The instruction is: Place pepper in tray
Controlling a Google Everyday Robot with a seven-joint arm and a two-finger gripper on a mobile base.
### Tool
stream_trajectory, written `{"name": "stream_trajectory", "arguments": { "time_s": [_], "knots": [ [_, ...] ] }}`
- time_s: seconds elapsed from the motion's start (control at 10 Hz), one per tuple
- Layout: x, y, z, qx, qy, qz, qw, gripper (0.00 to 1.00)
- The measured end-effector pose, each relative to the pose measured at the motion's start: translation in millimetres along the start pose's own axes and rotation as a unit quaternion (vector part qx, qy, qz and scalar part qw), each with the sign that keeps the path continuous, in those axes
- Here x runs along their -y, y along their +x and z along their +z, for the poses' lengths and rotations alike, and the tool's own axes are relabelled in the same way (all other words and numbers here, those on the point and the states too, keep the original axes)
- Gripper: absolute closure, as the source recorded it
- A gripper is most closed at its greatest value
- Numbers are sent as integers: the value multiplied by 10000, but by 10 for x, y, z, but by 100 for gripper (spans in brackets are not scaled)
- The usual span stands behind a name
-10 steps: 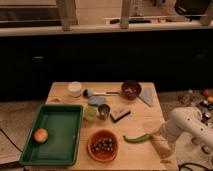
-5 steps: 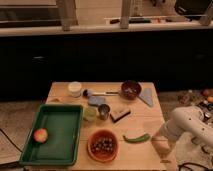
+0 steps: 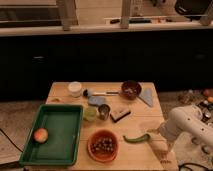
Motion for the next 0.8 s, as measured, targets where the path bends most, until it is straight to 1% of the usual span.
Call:
{"name": "stream_trajectory", "arguments": {
  "time_s": [0.2,0.3,0.5,0.8],
  "knots": [
    [124,-226,-172,-80,-19,138,9999,20],
    [138,-293,-184,-89,-55,192,9998,20],
    [191,-385,-150,-61,-120,270,9995,20],
    [284,-453,-12,72,-217,411,9989,20]
  ]
}}
